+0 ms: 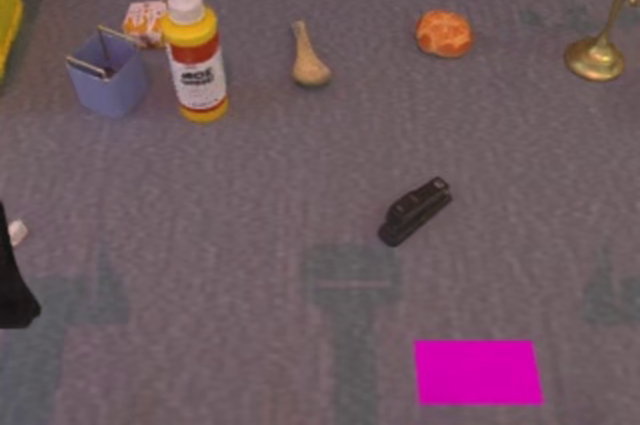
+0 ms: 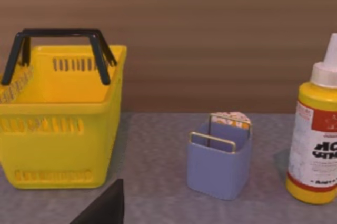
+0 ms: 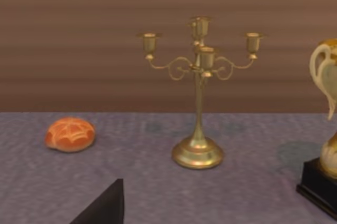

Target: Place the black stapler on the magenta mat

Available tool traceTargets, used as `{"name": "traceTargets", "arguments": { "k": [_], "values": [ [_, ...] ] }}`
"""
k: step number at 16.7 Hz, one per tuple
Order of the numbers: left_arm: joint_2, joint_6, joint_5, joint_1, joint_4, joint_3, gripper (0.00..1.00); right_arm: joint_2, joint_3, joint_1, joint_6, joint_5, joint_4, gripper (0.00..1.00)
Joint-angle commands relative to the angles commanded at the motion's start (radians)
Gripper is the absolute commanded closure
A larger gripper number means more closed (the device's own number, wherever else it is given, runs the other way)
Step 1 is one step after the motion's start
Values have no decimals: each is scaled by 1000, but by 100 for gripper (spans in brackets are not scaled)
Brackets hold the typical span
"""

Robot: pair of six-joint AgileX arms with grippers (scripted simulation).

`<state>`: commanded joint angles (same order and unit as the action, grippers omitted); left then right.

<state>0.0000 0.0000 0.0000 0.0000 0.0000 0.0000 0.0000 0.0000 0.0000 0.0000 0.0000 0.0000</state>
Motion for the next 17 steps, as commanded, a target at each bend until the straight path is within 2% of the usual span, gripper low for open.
{"name": "traceTargets", "arguments": {
  "k": [4,8,13,17],
  "values": [
    [0,0,0,0,0,0,0,29,28,4,25,7,-27,0],
    [0,0,0,0,0,0,0,212,204,24,171,51,-186,0],
    [0,0,0,0,0,0,0,666,590,75,462,126,-508,0],
    [0,0,0,0,0,0,0,1136,950,142,715,167,-795,0]
  ]
}}
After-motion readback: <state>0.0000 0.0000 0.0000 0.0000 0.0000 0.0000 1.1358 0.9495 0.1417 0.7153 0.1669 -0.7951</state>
